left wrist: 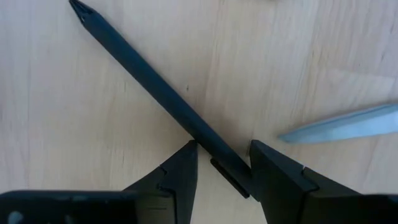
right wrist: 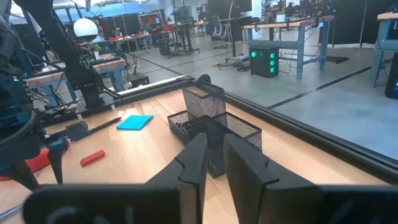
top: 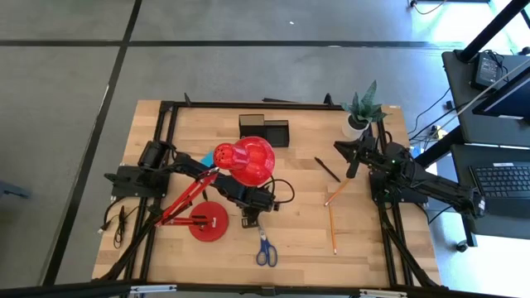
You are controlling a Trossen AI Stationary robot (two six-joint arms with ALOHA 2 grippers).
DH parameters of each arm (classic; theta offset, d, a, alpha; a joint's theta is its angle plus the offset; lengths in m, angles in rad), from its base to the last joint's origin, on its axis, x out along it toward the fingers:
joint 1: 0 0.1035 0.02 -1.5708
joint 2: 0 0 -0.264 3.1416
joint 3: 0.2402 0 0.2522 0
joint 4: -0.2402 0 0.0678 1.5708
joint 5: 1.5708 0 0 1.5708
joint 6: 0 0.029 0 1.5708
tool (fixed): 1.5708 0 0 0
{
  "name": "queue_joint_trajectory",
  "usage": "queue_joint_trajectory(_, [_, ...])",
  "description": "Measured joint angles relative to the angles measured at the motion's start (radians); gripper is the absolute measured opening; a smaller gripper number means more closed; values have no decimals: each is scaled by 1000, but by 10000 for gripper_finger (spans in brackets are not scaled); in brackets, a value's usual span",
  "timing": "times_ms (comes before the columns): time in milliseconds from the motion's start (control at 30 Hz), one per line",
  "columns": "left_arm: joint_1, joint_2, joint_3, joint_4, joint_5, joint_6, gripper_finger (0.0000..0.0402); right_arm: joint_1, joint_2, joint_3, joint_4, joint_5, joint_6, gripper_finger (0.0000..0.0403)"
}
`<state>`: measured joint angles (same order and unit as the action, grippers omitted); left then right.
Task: Pick and place office supplies into organizer
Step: Put the middle pen into the desk organizer
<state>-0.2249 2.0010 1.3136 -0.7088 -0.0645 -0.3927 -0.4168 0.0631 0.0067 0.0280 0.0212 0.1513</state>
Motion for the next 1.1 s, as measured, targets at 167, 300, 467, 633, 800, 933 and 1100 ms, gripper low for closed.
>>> queue_joint_trajectory(167, [-1,0,-1,-12,8,21,113,0,2,0,0,0,2,59])
queue_joint_trajectory(300, [-2,0,-2,-18,11,22,85,0,2,0,0,0,2,59])
queue_joint_trajectory(467, [-2,0,-2,-19,10,29,62,0,2,0,0,0,4,59])
queue_joint_trajectory(633, [-3,0,-2,-19,6,38,60,0,2,0,0,0,5,59])
queue_joint_trajectory(800, [-3,1,-3,-21,4,-5,73,0,2,0,0,0,5,59])
queue_joint_trajectory(933, [-3,2,-2,-29,7,-40,84,0,2,0,0,0,5,59])
queue_joint_trajectory(1100, [-4,2,-2,-32,21,-40,90,0,2,0,0,0,5,59])
